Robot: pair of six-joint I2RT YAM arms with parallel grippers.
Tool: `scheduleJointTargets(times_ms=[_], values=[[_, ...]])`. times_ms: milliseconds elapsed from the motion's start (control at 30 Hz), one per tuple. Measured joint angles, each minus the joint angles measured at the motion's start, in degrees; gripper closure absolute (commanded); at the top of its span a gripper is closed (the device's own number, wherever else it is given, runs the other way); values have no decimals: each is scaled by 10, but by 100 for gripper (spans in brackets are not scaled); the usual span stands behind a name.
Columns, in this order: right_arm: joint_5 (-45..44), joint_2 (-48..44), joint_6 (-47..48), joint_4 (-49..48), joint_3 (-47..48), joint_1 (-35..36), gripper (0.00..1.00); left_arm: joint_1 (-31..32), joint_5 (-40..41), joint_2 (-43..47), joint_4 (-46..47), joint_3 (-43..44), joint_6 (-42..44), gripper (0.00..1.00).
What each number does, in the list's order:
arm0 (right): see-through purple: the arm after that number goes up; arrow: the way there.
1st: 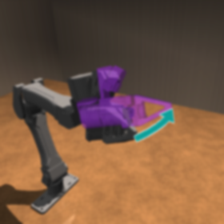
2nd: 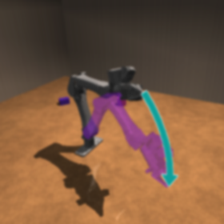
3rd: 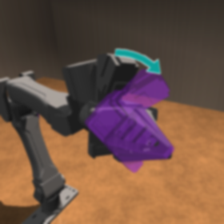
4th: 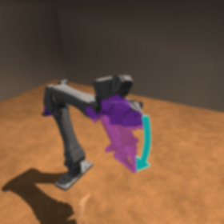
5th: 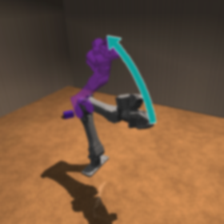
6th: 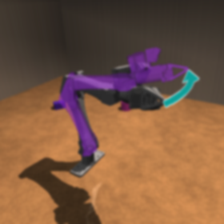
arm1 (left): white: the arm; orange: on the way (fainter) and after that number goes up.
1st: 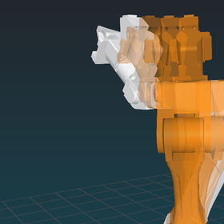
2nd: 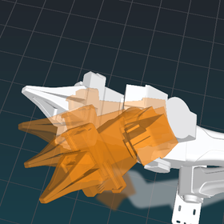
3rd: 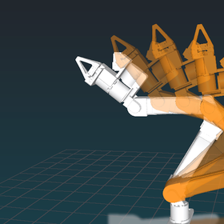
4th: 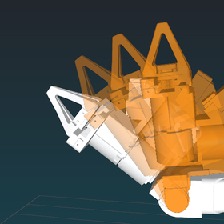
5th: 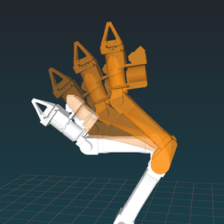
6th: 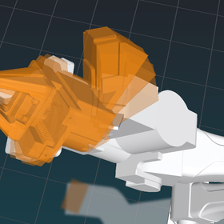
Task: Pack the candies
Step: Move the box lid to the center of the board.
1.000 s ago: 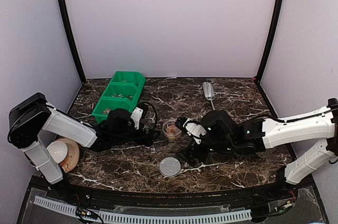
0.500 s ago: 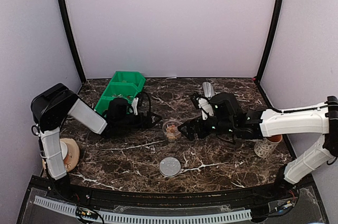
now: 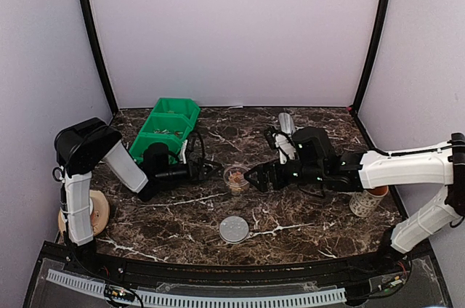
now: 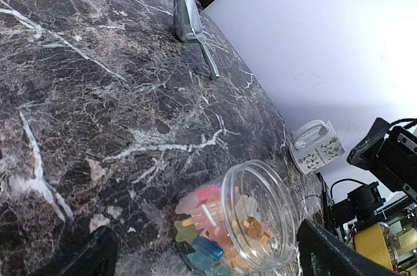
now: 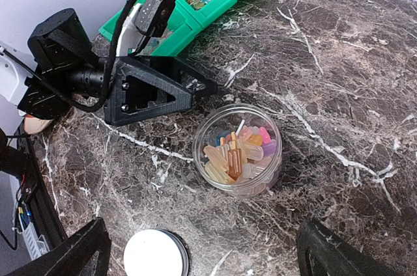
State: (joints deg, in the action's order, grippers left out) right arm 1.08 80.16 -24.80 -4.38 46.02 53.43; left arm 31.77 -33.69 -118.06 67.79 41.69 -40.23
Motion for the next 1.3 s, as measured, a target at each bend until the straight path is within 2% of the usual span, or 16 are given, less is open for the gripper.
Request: scheduleJointTargets(times_ms=[133, 300, 633, 833, 1067, 1300], values=[[7, 0, 1, 1, -2, 0, 0, 0, -12, -2, 74, -36, 20, 1], [14, 0, 10, 9, -2, 0, 0, 0, -22, -4, 115, -48, 66, 1], [18, -34, 55, 51, -4, 7, 1, 12, -18, -4, 119, -63, 179, 1], [-19, -45, 109, 73, -5, 66, 1, 28, 13, -1, 109, -91, 248, 1], [-92, 35, 160, 97, 10, 166, 2, 83, 100, 49, 75, -136, 306, 1], [-150, 147, 181, 121, 85, 223, 2, 92, 184, 97, 66, -187, 311, 1]])
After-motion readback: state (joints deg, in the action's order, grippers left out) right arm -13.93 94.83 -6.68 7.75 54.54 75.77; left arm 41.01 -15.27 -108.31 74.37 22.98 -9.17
